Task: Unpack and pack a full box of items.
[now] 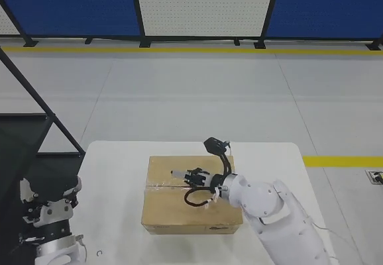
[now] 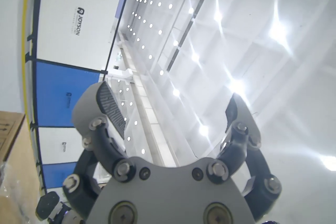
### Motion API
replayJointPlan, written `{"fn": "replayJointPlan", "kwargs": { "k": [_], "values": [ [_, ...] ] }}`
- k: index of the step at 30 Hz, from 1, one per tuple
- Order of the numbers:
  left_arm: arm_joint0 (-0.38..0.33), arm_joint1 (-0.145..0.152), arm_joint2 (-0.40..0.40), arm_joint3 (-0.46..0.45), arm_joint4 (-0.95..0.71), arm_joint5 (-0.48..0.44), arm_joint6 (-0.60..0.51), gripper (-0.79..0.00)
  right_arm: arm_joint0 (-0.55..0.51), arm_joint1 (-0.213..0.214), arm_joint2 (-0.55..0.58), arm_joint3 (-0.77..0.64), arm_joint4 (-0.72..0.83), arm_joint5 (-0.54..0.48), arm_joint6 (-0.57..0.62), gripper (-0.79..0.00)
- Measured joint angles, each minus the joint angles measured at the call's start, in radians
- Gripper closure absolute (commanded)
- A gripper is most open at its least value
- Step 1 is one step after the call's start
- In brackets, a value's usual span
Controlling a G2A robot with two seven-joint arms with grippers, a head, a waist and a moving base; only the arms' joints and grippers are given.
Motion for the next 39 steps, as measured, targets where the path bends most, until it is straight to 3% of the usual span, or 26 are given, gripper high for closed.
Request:
{"fn": "replayJointPlan", "kwargs": {
  "k": [6,8,10,11,15,19,21,22,31,39],
  "values": [
    [0.033,-0.001,-0.045,0.009,-0.031,-0.041,-0.027,0.0,0.143,-0.055,-0.141,0.171,0.105,0.083,0.029,0.0],
    [0.04,-0.002,-0.051,0.012,-0.045,-0.036,-0.037,-0.2,0.182,-0.077,-0.185,0.228,0.133,0.093,0.016,0.0],
    [0.043,-0.002,-0.052,0.012,-0.048,-0.031,-0.042,-0.237,0.213,-0.097,-0.221,0.274,0.164,0.098,0.003,0.0],
    [0.043,-0.002,-0.052,0.012,-0.048,-0.03,-0.042,-0.305,0.224,-0.106,-0.234,0.29,0.176,0.095,-0.002,0.0],
    [0.043,-0.002,-0.052,0.012,-0.047,-0.031,-0.041,-0.286,0.26,-0.137,-0.281,0.343,0.216,0.079,-0.026,0.0],
    [0.043,-0.002,-0.052,0.012,-0.047,-0.031,-0.041,-0.203,0.292,-0.167,-0.317,0.399,0.236,0.095,-0.061,0.0],
    [0.043,-0.002,-0.052,0.012,-0.047,-0.031,-0.041,-0.317,0.301,-0.178,-0.325,0.421,0.248,0.106,-0.074,0.0],
    [0.043,-0.002,-0.052,0.012,-0.047,-0.031,-0.041,-0.779,0.306,-0.185,-0.328,0.433,0.256,0.115,-0.084,0.0],
    [0.043,-0.002,-0.052,0.012,-0.047,-0.031,-0.041,-0.785,0.326,-0.215,-0.336,0.479,0.266,0.2,-0.13,0.0],
    [0.043,-0.002,-0.052,0.012,-0.047,-0.031,-0.041,-0.785,0.28,-0.196,-0.285,0.405,0.22,0.267,-0.153,0.0]
  ]
}}
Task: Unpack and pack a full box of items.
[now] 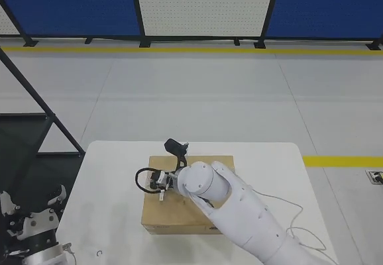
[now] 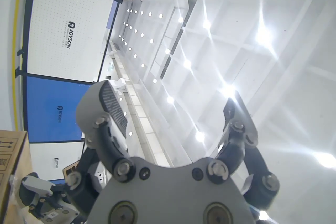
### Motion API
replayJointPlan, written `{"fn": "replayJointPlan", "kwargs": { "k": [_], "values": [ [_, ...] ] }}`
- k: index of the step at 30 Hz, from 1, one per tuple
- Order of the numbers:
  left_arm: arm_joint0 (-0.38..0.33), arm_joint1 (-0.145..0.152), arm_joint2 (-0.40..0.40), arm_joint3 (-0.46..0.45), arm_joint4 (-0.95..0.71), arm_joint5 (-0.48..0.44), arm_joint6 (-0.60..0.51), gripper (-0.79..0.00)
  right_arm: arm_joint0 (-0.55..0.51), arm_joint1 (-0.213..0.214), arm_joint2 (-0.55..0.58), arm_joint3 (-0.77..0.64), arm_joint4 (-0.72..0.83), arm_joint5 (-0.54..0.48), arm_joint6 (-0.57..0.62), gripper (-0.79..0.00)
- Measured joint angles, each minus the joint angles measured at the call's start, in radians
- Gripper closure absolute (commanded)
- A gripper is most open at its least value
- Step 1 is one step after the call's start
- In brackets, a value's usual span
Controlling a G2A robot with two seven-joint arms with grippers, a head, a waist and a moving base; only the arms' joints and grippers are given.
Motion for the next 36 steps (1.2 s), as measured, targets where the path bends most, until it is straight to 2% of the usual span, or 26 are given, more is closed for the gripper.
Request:
{"fn": "replayJointPlan", "kwargs": {
  "k": [10,21,36],
  "values": [
    [0.0,0.0,0.0,0.0,0.0,0.0,0.0,-0.785,-0.107,0.063,0.098,-0.159,-0.124,0.128,0.075,0.0],
    [0.0,0.0,0.0,0.0,0.0,0.0,0.0,-0.785,-0.174,0.109,0.172,-0.265,-0.248,0.226,0.124,0.0],
    [0.0,0.0,0.0,0.0,0.0,0.0,0.0,-0.785,-0.384,0.208,0.405,-0.559,-0.438,0.335,0.227,0.0]
  ]
}}
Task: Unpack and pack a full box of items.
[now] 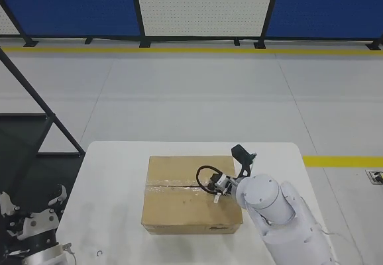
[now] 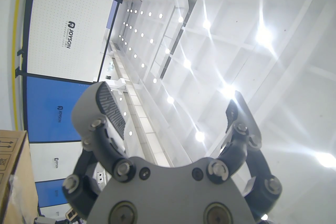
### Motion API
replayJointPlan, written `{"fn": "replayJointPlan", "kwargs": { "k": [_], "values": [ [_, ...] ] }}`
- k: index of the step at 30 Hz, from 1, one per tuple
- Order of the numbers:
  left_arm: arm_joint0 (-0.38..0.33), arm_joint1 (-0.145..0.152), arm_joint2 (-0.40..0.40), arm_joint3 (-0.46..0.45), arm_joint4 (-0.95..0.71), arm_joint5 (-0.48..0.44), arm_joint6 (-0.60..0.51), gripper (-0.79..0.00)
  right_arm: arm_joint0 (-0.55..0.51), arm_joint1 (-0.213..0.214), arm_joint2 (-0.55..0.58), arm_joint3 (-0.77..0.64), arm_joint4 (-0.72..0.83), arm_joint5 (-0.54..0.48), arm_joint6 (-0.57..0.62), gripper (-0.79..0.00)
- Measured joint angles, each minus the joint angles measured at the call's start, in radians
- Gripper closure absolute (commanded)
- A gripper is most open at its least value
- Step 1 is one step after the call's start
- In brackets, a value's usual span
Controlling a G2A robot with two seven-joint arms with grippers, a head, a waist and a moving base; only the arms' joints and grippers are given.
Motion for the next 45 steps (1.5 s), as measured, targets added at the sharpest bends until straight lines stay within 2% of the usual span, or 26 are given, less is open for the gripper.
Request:
{"fn": "replayJointPlan", "kwargs": {
  "k": [6,17,23,32,37,45],
  "values": [
    [0.0,0.0,0.0,0.0,0.0,0.0,0.0,-0.785,-0.057,0.025,0.065,-0.051,-0.032,0.011,0.031,0.0],
    [0.0,0.0,0.0,0.0,0.0,0.0,0.0,-0.785,-0.157,0.052,0.175,-0.148,-0.018,0.024,0.0,0.0],
    [0.0,0.0,0.0,0.0,0.0,0.0,0.0,-0.785,-0.206,0.052,0.22,-0.19,0.033,-0.031,-0.102,0.0],
    [0.0,0.0,0.0,0.0,0.0,0.0,0.0,-0.785,-0.174,0.037,0.189,-0.077,0.123,-0.119,-0.244,0.0],
    [0.0,0.0,0.0,0.0,0.0,0.0,0.0,-0.785,-0.145,0.035,0.19,-0.019,0.147,-0.097,-0.26,0.0],
    [0.0,0.0,0.0,0.0,0.0,0.0,0.0,-0.785,-0.16,0.04,0.201,-0.016,0.169,-0.107,-0.256,0.0]
  ]
}}
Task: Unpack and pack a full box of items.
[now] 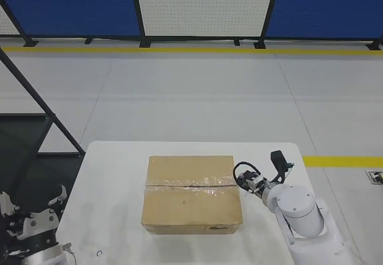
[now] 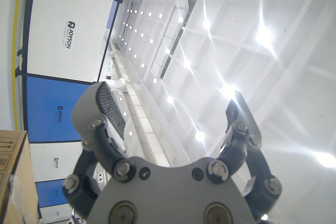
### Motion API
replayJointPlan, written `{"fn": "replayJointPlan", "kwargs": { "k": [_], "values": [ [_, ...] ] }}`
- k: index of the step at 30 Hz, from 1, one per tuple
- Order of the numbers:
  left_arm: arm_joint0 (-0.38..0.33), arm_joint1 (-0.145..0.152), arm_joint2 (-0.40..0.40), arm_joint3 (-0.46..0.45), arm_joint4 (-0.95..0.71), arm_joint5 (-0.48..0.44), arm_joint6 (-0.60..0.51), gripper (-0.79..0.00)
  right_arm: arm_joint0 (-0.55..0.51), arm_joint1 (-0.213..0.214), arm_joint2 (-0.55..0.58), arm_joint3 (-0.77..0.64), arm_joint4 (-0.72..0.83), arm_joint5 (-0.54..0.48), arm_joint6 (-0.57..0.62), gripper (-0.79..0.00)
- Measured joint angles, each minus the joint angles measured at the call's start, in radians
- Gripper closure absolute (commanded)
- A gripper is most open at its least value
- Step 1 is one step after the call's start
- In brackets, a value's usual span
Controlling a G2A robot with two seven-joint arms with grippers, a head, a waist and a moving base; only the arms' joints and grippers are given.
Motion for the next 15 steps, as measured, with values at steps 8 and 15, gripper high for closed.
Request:
{"fn": "replayJointPlan", "kwargs": {
  "k": [8,15],
  "values": [
    [0.0,0.0,0.0,0.0,0.0,0.0,0.0,-0.785,-0.01,0.004,0.003,0.003,0.028,-0.021,0.004,0.0],
    [0.0,0.0,0.0,0.0,0.0,0.0,0.0,-0.785,-0.049,0.005,0.042,-0.041,0.077,-0.084,-0.08,0.0]
  ]
}}
